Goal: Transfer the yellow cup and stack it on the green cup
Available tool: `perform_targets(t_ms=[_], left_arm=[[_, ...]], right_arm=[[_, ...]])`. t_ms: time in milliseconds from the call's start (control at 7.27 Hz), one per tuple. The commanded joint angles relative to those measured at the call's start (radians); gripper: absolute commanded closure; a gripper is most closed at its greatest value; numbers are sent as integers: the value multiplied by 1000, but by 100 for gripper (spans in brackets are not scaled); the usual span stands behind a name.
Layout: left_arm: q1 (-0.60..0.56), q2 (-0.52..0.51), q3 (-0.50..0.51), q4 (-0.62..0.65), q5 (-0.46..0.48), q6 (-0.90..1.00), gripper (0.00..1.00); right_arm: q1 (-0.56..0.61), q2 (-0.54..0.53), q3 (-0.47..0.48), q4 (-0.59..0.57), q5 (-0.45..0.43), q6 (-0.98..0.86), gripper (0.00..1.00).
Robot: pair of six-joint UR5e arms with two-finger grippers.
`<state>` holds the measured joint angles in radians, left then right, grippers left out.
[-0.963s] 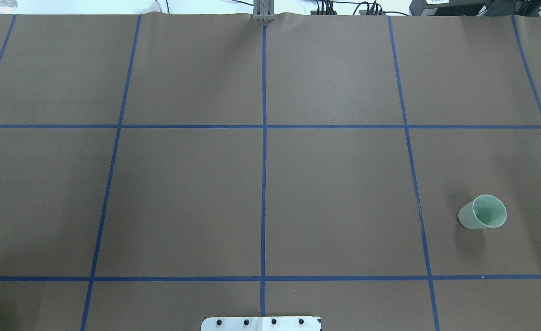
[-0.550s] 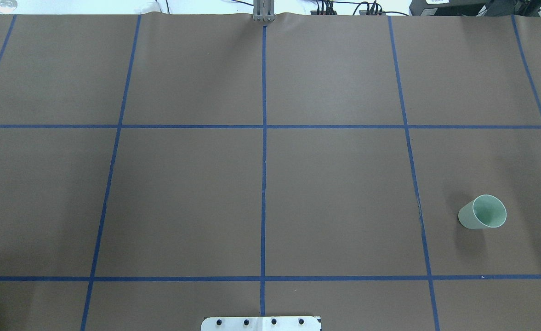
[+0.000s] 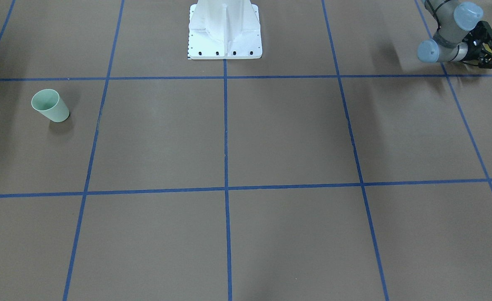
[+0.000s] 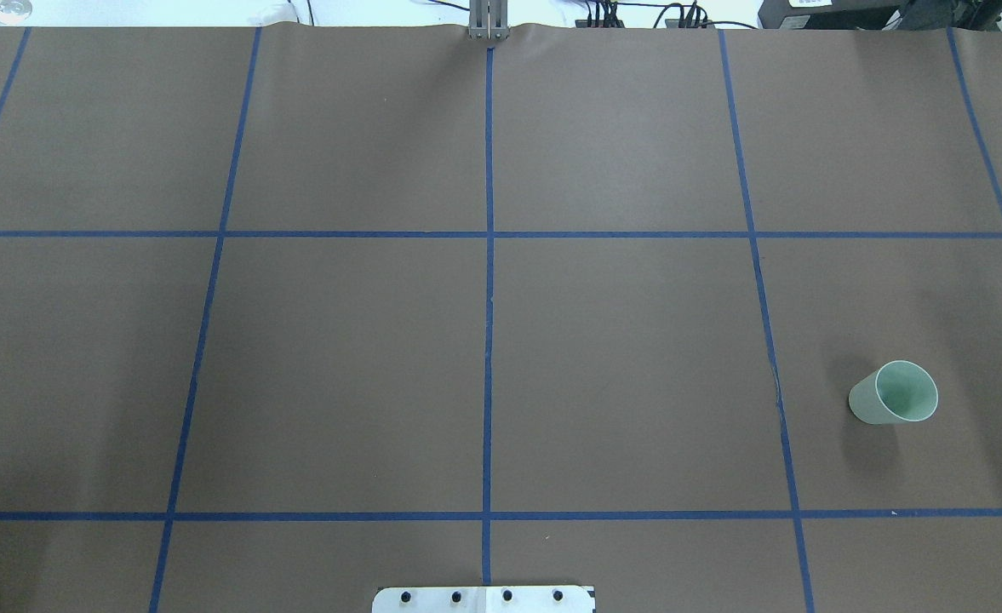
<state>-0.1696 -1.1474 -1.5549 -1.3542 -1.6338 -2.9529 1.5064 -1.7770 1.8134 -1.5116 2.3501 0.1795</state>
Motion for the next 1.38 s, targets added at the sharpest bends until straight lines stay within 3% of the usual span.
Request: perform_targets(t_ms=[0, 138, 413, 550, 688, 963, 1239], left_arm=[[5, 1, 41, -22, -15, 0, 0], [5, 3, 62, -22, -15, 0, 0], [18, 5, 91, -42, -5, -20, 74], [22, 30, 92, -77, -3, -15, 95], [22, 75, 79, -120, -3, 30, 100], [16, 190, -24, -132, 0, 154, 100], [-63, 190, -34, -132, 29, 344, 100]], right_arm=[[0, 1, 4, 1, 0, 0, 0], [0, 2, 4, 1, 5, 0, 0], [0, 4, 9, -1, 15, 2, 0], [0, 5, 7, -1, 15, 5, 0], [0, 7, 7, -1, 15, 5, 0], [0, 8, 11, -1, 26, 9, 0], [-2, 11, 12, -1, 46, 14, 0]])
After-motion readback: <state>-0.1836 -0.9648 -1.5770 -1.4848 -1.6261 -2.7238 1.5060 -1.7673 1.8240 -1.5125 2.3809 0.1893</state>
